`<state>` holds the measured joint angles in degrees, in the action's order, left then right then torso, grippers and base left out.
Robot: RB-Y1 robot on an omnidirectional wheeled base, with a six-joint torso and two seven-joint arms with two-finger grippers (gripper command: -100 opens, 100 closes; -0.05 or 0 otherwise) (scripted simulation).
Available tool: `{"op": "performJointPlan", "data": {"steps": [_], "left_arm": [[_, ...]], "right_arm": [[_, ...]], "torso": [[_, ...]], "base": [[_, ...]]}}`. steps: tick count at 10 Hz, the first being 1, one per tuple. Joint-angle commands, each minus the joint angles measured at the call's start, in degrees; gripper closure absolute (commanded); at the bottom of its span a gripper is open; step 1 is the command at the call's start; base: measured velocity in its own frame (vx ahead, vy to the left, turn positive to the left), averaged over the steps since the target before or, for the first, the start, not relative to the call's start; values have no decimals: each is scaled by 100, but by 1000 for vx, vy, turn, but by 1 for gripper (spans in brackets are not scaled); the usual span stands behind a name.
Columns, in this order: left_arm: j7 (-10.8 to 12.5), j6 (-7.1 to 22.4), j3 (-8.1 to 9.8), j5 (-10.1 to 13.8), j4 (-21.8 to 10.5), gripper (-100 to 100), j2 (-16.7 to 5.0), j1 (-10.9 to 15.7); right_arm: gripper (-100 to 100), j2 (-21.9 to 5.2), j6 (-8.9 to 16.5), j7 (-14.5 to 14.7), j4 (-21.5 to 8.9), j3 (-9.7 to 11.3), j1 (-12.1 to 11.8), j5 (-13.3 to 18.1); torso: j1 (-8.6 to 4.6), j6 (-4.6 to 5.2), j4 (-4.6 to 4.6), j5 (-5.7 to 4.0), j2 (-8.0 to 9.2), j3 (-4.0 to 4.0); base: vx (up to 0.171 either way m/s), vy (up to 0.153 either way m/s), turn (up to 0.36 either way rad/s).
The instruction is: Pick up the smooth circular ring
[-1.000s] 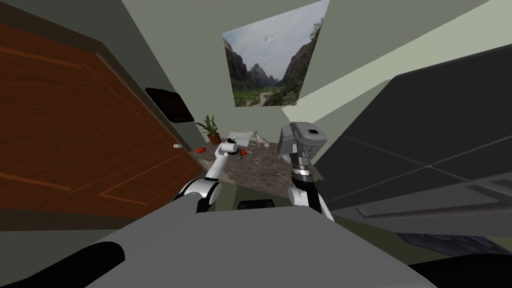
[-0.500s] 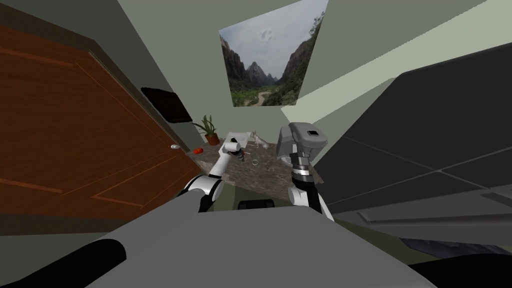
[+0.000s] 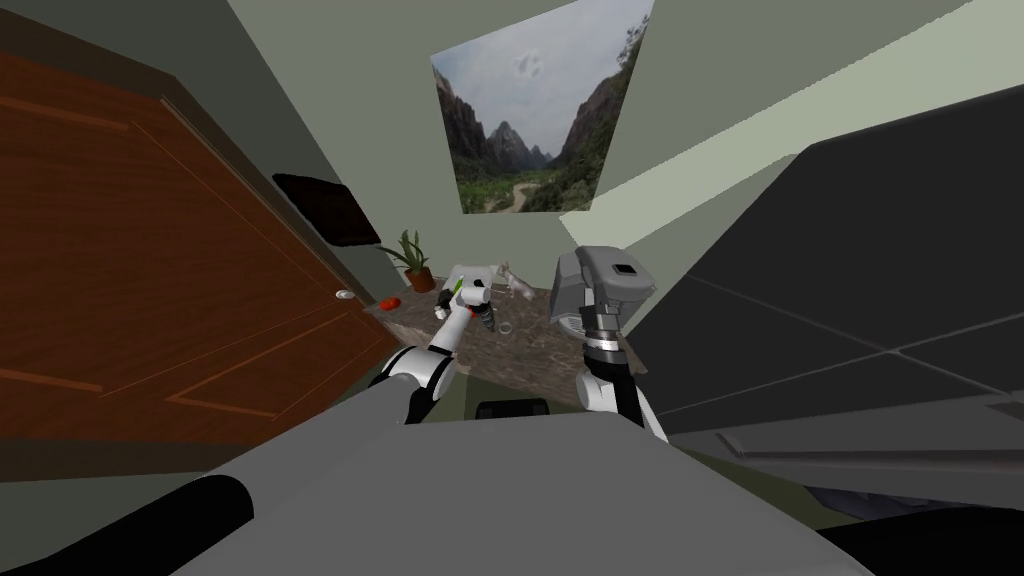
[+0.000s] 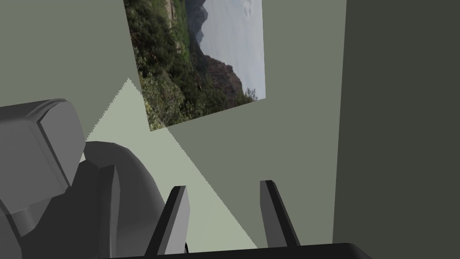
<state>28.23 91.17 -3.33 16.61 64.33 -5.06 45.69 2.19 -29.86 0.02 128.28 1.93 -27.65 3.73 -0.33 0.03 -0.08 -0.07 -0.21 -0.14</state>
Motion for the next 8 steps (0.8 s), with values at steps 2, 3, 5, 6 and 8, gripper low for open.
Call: {"op": "performJointPlan", "data": {"steps": [2, 3, 5, 6, 8], "left_arm": [[186, 313, -61, -13, -187, -100, 263, 116], [186, 313, -61, -13, -187, -100, 263, 116], [278, 472, -105, -16, -393, -100, 550, 101], [297, 507, -118, -17, -455, -100, 633, 63], [291, 547, -123, -18, -348, -100, 606, 9]], "right_arm": [[0, 0, 0, 0, 0, 0, 0, 0], [0, 0, 0, 0, 0, 0, 0, 0], [0, 0, 0, 0, 0, 0, 1, 0], [0, 0, 0, 0, 0, 0, 1, 0], [0, -1, 0, 0, 0, 0, 1, 0]], "torso": [[8, -1, 2, 1, 6, 4], [14, -1, 4, 2, 13, 8], [22, -1, 5, 4, 19, 11], [21, -1, 5, 4, 18, 11], [27, -2, 6, 5, 21, 12]], "base": [[36, -49, 2], [18, -27, -2], [19, -27, 0], [22, -26, -2], [7, -11, 0]]}}
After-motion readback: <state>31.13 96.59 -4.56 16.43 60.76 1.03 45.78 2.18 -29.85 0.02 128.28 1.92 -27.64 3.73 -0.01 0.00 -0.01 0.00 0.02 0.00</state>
